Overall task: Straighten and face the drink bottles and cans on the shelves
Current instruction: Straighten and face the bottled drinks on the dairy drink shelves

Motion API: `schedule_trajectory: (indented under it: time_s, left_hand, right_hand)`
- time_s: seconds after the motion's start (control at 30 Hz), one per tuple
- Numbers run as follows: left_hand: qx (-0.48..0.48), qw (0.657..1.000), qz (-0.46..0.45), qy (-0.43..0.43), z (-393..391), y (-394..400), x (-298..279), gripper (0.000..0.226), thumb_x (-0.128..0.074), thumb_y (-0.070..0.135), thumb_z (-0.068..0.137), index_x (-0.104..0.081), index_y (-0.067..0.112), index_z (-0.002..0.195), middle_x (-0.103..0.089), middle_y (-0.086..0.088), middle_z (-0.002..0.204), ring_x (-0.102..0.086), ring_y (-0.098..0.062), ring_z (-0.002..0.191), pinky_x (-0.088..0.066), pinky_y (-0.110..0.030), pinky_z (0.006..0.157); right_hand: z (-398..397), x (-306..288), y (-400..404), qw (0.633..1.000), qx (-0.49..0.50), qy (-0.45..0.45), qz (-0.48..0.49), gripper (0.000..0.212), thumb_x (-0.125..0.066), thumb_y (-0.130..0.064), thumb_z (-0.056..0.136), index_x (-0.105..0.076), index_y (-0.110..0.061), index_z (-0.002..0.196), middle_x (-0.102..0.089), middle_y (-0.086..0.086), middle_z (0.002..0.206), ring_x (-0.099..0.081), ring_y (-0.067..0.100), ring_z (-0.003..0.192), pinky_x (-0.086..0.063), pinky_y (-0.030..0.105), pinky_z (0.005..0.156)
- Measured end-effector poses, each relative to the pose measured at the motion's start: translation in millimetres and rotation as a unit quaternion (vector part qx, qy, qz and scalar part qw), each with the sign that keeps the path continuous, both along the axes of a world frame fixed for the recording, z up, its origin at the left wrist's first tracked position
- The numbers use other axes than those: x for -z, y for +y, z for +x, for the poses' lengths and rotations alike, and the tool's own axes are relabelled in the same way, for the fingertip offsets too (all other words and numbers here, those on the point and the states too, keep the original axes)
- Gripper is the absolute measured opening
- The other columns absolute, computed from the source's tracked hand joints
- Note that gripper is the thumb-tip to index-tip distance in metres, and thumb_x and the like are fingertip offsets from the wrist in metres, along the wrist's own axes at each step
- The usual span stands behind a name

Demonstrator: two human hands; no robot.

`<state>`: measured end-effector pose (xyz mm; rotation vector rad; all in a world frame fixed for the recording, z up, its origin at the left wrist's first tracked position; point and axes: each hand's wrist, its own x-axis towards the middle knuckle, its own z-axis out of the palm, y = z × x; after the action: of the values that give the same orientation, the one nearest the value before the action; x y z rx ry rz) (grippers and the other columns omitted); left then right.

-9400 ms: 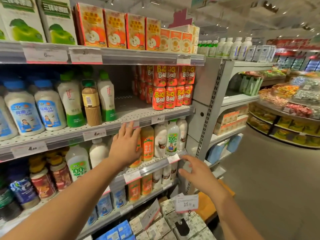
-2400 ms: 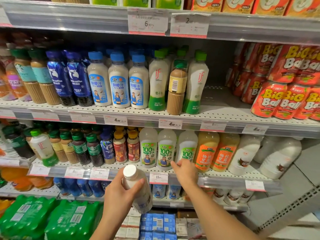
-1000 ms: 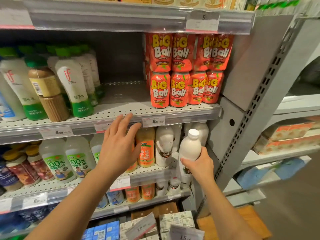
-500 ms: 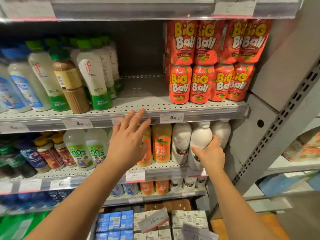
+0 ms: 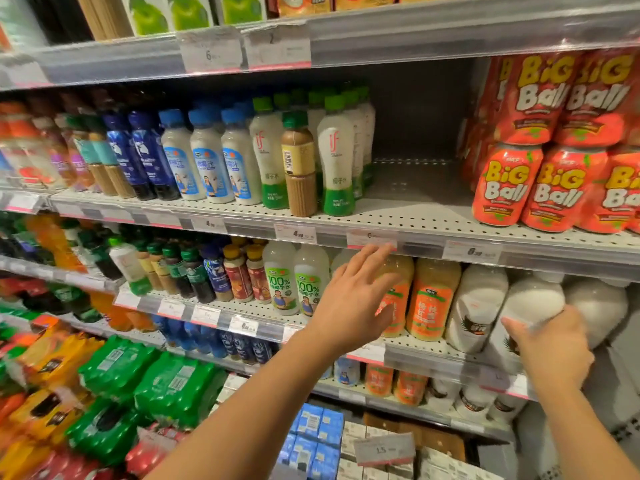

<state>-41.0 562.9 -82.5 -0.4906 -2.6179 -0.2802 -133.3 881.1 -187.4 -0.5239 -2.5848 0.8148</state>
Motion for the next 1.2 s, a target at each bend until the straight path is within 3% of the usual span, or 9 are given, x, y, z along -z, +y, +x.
schedule_trajectory:
  time_s: [0.2,0.27,0.4,0.5,0.67,0.83,1.03,1.2]
  left_hand:
    - [-0.073,0.997,0.020,-0.035,30.9,-45.2,20.2,0.044,-0.060,0.037,0.092,-0.056,0.028,0.135,-0.027,-0.002,0.165,-0.025,-0.026,0.151,-0.039,-0.049,0.114]
    - [-0.098,0.994,0.032,-0.040,43.9,-64.2,23.2,0.044,-0.061,0.038,0.092,-0.056,0.028,0.135,-0.031,-0.002,0.163,-0.031,-0.027,0.147,-0.040,-0.048,0.113]
    - [-0.133,0.988,0.064,-0.046,70.4,-105.3,26.5,0.042,-0.062,0.035,0.092,-0.059,0.026,0.133,-0.038,-0.001,0.159,-0.037,-0.025,0.143,-0.042,-0.046,0.111]
    - [-0.154,0.983,0.095,-0.045,87.1,-141.6,27.5,0.042,-0.063,0.035,0.092,-0.059,0.028,0.133,-0.041,0.002,0.157,-0.038,-0.023,0.142,-0.042,-0.045,0.110]
    - [-0.171,0.978,0.103,-0.053,106.5,-212.9,26.8,0.044,-0.062,0.036,0.093,-0.056,0.028,0.136,-0.043,0.004,0.154,-0.037,-0.021,0.141,-0.042,-0.042,0.110]
    - [-0.161,0.982,0.082,-0.059,116.4,-295.5,18.4,0.050,-0.065,0.032,0.093,-0.053,0.025,0.141,-0.044,0.000,0.154,-0.037,-0.024,0.140,-0.039,-0.042,0.112]
    - [-0.181,0.980,0.062,-0.060,94.9,-393.8,4.9,0.067,-0.065,0.036,0.092,-0.038,0.022,0.152,-0.028,-0.004,0.164,-0.024,-0.029,0.149,-0.026,-0.045,0.121]
    - [-0.190,0.979,0.051,-0.052,70.0,-439.4,-9.0,0.079,-0.067,0.039,0.091,-0.026,0.024,0.157,-0.012,-0.003,0.169,-0.010,-0.032,0.154,-0.028,-0.054,0.119]
  right_hand:
    - [12.6,8.6,-18.2,0.998,0.017,0.011,-0.062,0.101,-0.085,-0.027,0.078,-0.017,-0.010,0.151,-0.042,0.038,0.137,-0.053,0.064,0.107,-0.045,0.070,0.086]
    - [20.6,13.1,-30.7,0.998,0.024,0.010,-0.061,0.102,-0.085,-0.023,0.077,-0.018,-0.006,0.151,-0.041,0.039,0.137,-0.048,0.063,0.114,-0.044,0.070,0.089]
    - [41.7,4.3,-65.6,0.998,-0.006,-0.022,-0.050,0.076,-0.082,-0.029,0.080,-0.041,-0.002,0.139,-0.049,0.033,0.133,-0.051,0.053,0.118,-0.047,0.062,0.093]
    - [59.7,-12.4,-106.7,0.992,-0.126,-0.020,-0.004,0.051,-0.072,-0.038,0.087,-0.059,-0.010,0.128,-0.063,0.023,0.124,-0.060,0.044,0.109,-0.050,0.051,0.088]
    - [81.0,-27.6,-194.5,0.963,-0.266,-0.036,-0.019,0.014,-0.072,-0.034,0.090,-0.066,-0.028,0.101,-0.074,0.001,0.102,-0.070,0.027,0.095,-0.054,0.044,0.084]
    - [106.0,-43.3,-295.3,0.940,-0.334,-0.066,-0.018,0.015,-0.070,-0.034,0.092,-0.064,-0.035,0.105,-0.068,-0.016,0.101,-0.069,0.010,0.093,-0.047,0.025,0.069]
    - [131.0,-65.8,-387.9,0.925,-0.377,-0.042,-0.012,0.023,-0.069,-0.033,0.090,-0.066,-0.035,0.113,-0.068,-0.017,0.105,-0.065,0.006,0.099,-0.055,0.037,0.090]
    - [143.5,-87.5,-438.1,0.917,-0.394,-0.026,0.055,0.032,-0.065,-0.038,0.094,-0.062,-0.032,0.125,-0.067,-0.015,0.117,-0.060,0.005,0.102,-0.048,0.028,0.095]
